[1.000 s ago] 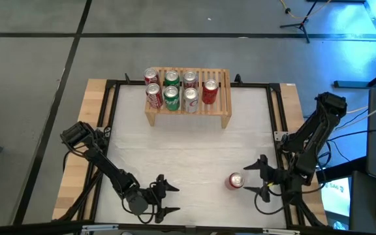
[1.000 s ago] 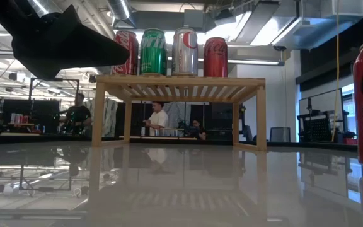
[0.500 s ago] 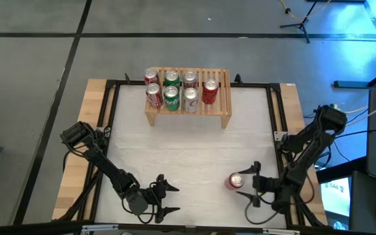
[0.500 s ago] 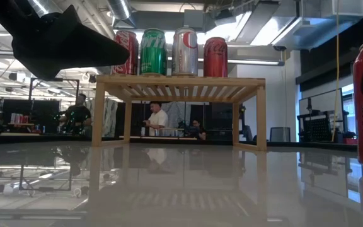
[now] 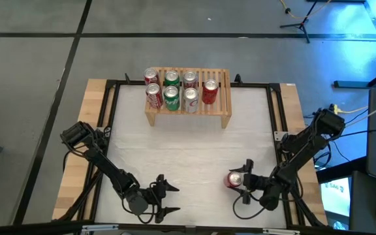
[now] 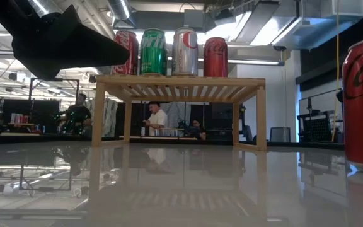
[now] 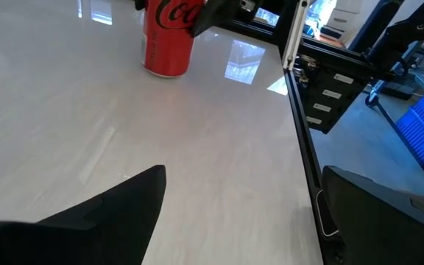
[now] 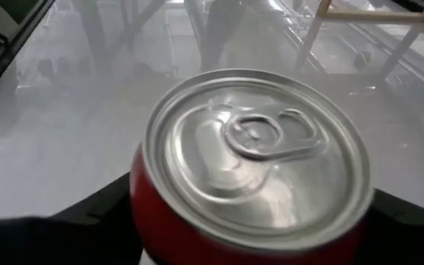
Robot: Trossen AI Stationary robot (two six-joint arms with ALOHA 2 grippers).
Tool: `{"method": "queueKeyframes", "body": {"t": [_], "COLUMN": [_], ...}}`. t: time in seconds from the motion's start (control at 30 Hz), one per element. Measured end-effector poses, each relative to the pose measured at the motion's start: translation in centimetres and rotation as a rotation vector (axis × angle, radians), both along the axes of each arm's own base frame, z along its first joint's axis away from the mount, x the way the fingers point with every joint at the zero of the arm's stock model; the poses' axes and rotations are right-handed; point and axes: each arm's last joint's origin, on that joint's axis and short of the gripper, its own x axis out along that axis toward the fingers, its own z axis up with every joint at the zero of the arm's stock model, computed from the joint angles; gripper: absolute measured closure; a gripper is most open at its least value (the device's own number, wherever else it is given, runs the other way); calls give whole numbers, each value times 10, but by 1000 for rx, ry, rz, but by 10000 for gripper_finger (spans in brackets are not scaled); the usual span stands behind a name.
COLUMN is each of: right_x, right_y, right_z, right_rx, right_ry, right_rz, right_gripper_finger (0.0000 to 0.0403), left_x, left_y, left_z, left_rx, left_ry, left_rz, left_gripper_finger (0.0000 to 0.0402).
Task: Place canned beverage on shelf
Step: Put the red soda can on the shelf aligned with the other red soda can
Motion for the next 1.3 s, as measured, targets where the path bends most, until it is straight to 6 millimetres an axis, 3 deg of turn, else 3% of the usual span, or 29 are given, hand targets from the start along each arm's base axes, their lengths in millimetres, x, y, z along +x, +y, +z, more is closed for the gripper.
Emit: {"method": "queueKeyframes", "body": {"t": [0.03, 0.2, 0.33, 0.5, 0.7, 0.87, 1.07, 1.3], "right_x": [1, 10, 25, 50, 85, 109, 127, 135], "right_y": [0, 6, 6, -9, -48, -88, -140, -194], "right_z": [1, 17, 49, 96, 150, 178, 191, 184], "right_rx": [-5, -82, -146, -271, -364, -373, -318, -228], "right_ry": [0, -22, -40, -20, 6, 10, 25, 54], "right_rz": [0, 32, 40, 3, -93, -189, -278, -316], "right_gripper_finger": [116, 117, 117, 117, 117, 117, 117, 117], "left_x": [0, 0, 2, 6, 8, 8, 7, 13], "left_y": [0, 0, 2, 7, 9, 9, 9, 18], "left_z": [0, 0, 0, 0, 0, 0, -1, -3], "left_rx": [0, -7, -7, -6, 8, 43, 61, 90], "left_ry": [0, 0, 0, 0, 0, 0, 10, 29], "left_rz": [0, 2, 11, 27, 31, 18, 15, 36], "left_gripper_finger": [48, 48, 48, 48, 48, 48, 48, 48]}}
